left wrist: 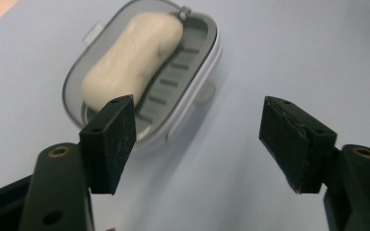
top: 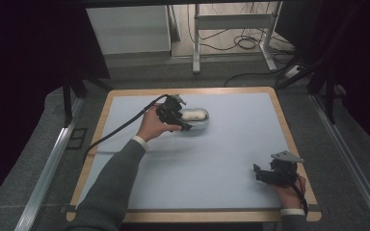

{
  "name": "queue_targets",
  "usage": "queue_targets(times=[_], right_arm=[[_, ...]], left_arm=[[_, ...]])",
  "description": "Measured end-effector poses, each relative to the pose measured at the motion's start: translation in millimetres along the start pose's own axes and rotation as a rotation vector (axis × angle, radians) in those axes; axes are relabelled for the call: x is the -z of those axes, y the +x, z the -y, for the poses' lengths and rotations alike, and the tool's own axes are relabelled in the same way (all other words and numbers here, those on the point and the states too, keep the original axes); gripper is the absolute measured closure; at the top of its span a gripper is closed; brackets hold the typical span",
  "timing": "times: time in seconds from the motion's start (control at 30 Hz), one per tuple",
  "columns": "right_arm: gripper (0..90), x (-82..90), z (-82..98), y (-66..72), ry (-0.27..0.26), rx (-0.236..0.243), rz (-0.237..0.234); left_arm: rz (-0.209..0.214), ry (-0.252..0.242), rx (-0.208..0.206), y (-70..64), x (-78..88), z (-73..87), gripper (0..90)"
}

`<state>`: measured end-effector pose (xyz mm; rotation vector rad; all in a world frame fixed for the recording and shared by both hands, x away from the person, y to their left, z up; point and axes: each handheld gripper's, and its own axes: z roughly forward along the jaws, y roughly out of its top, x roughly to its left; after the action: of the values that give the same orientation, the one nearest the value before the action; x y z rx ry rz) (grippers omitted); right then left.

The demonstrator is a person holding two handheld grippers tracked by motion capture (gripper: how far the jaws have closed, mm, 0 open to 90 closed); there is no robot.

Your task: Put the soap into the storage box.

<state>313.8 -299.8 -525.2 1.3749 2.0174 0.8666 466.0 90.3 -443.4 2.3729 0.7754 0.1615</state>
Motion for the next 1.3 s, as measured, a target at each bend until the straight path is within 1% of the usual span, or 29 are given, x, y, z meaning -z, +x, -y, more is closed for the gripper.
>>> queue_targets(times=[0.03, 0.07, 0.1, 0.13, 0.2, 0.23, 0.27, 0.3, 0.37, 0.47, 0.53, 0.57, 0.6, 0.67, 0.7, 0.77, 0.8, 0.87, 0.93, 1.0, 1.1, 1.17, 1.2, 1.23, 1.3], right_arm=[[7.3, -0.3, 0.1, 0.1, 0.002, 0.001, 0.000], [7.3, -0.3, 0.1, 0.1, 0.002, 0.001, 0.000], [7.3, -0.5, 0.1, 0.4, 0.003, 0.000, 0.001], [7.3, -0.6, 0.0, 0.8, 0.003, 0.000, 0.001], [7.3, -0.8, -0.3, 1.3, 0.001, 0.005, 0.003], [7.3, -0.9, -0.4, 1.8, 0.001, 0.006, 0.002], [7.4, -1.1, -0.6, 2.4, 0.001, 0.006, 0.001], [7.3, -1.0, -0.9, 3.1, 0.004, 0.008, -0.001], [7.3, -0.8, -1.6, 4.6, 0.002, 0.014, -0.004], [7.3, -0.1, -2.4, 5.8, -0.002, 0.016, -0.004], [7.3, -0.3, -2.3, 5.9, -0.001, 0.016, -0.003], [7.3, -0.4, -2.3, 5.9, -0.001, 0.016, -0.004], [7.3, -0.4, -2.3, 6.0, 0.000, 0.016, -0.004], [7.3, 0.2, -2.6, 5.9, 0.000, 0.018, -0.006], [7.3, 0.4, -2.6, 5.9, 0.000, 0.018, -0.004], [7.3, -0.1, -2.3, 5.8, 0.000, 0.018, -0.003], [7.3, -0.1, -2.3, 6.0, 0.002, 0.019, -0.004], [7.3, -0.6, -2.4, 6.6, 0.000, 0.021, -0.004], [7.4, -1.3, -2.3, 7.6, 0.000, 0.025, -0.002], [7.3, -1.7, -2.1, 8.3, 0.004, 0.028, -0.001], [7.4, -2.2, -2.0, 9.4, 0.003, 0.031, 0.001], [7.3, -2.2, -1.9, 9.7, 0.002, 0.030, 0.002], [7.3, -2.3, -1.9, 9.9, 0.001, 0.033, 0.002], [7.3, -1.9, -2.0, 11.3, -0.011, 0.046, -0.010], [7.3, -1.5, -2.2, 11.9, -0.014, 0.050, -0.012]], left_arm=[[0.000, -0.018, 0.013, -0.7, 5.9, 10.7, 28.0], [0.000, -0.018, 0.013, -0.7, 5.9, 10.7, 27.6], [-0.004, -0.044, 0.035, -2.3, 13.0, 22.7, 27.4], [-0.003, -0.058, 0.048, -3.1, 16.3, 28.1, 27.0], [-0.002, -0.077, 0.065, -4.6, 22.2, 37.3, 26.8], [-0.002, -0.077, 0.065, -4.6, 22.2, 37.3, 26.3], [-0.003, -0.092, 0.079, -6.8, 28.8, 47.9, 26.2], [0.003, -0.103, 0.088, -8.4, 32.7, 54.7, 25.9], [0.010, -0.116, 0.102, -11.4, 36.9, 64.9, 25.2], [-0.006, -0.131, 0.122, -16.9, 43.2, 83.0, 24.1], [-0.005, -0.147, 0.142, -21.3, 47.1, 97.2, 24.0], [-0.007, -0.147, 0.145, -22.8, 48.2, 101.9, 23.9], [-0.012, -0.143, 0.141, -24.9, 50.2, 110.1, 23.8], [-0.009, -0.149, 0.152, -26.9, 52.1, 122.0, 23.8], [-0.012, -0.151, 0.161, -27.6, 53.2, 128.6, 23.8], [-0.032, -0.159, 0.180, -28.5, 55.7, 142.4, 23.8], [-0.033, -0.166, 0.192, -29.1, 56.6, 148.2, 23.8], [-0.035, -0.175, 0.208, -30.0, 58.1, 157.4, 23.9], [-0.042, -0.170, 0.219, -30.9, 59.7, 166.8, 23.8], [-0.035, -0.170, 0.234, -31.7, 60.2, 175.9, 23.7], [-0.036, -0.179, 0.252, -32.5, 59.8, 188.5, 23.4], [-0.043, -0.173, 0.252, -31.9, 59.3, 190.8, 23.1], [-0.046, -0.157, 0.252, -30.8, 59.1, 192.1, 22.7], [-0.054, -0.159, 0.258, -30.1, 60.9, 193.4, 22.7], [-0.052, -0.167, 0.263, -29.9, 62.1, 194.2, 22.7]])
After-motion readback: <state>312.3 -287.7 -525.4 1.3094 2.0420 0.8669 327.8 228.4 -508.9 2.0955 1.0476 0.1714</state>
